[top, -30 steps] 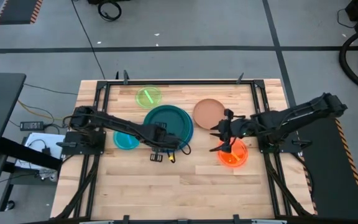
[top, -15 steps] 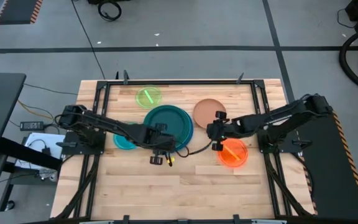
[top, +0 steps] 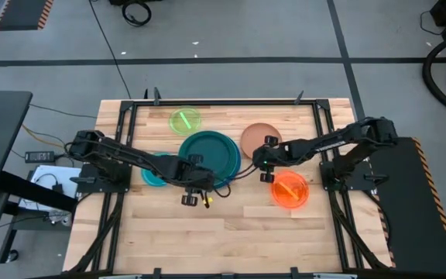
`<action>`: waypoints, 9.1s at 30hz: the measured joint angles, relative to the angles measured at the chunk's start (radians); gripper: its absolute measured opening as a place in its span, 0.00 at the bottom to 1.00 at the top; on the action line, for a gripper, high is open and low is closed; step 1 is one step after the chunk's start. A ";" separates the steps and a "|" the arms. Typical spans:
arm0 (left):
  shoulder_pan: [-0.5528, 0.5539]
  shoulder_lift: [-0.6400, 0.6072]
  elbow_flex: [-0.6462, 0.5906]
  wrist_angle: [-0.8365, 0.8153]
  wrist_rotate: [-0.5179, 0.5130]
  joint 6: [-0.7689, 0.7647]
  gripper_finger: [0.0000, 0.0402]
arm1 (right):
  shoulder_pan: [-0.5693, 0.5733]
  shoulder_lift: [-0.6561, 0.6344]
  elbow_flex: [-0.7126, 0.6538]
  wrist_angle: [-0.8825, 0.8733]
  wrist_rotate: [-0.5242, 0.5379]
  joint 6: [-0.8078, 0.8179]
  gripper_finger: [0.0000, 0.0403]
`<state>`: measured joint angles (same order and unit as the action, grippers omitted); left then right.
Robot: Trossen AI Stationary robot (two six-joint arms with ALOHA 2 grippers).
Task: Stack plastic plates
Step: Stack the pink plate on top of the dark green plate, then stack the transparent light blue plate on top of the pink plate
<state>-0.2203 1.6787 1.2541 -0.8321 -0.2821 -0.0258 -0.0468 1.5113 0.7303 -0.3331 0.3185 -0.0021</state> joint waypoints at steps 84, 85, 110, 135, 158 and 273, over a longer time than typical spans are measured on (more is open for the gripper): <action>0.002 0.039 0.022 0.367 -0.214 0.696 0.22 | 0.197 -0.106 0.134 0.163 -0.363 -0.086 0.06; 0.001 0.039 0.022 0.361 -0.211 0.697 0.20 | 0.197 -0.106 0.134 0.169 -0.363 -0.088 0.07; -0.018 0.039 0.023 0.122 -0.248 0.333 0.15 | 0.238 -0.356 0.134 -0.020 -0.044 0.003 0.50; 0.013 0.140 0.023 -0.074 -0.251 -0.048 0.24 | 0.276 -0.399 0.134 -0.066 0.005 0.037 0.48; -0.007 0.032 0.022 -0.192 -0.126 -0.213 0.50 | 0.277 -0.398 0.134 -0.068 -0.006 0.037 0.48; 0.114 -0.206 -0.361 0.333 -0.102 0.488 0.02 | 0.300 -0.398 0.134 -0.042 -0.005 0.034 0.48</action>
<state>-0.1063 1.4727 0.8927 -0.4993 -0.3840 0.4620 0.2533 1.1137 0.8639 -0.3748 0.3138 0.0315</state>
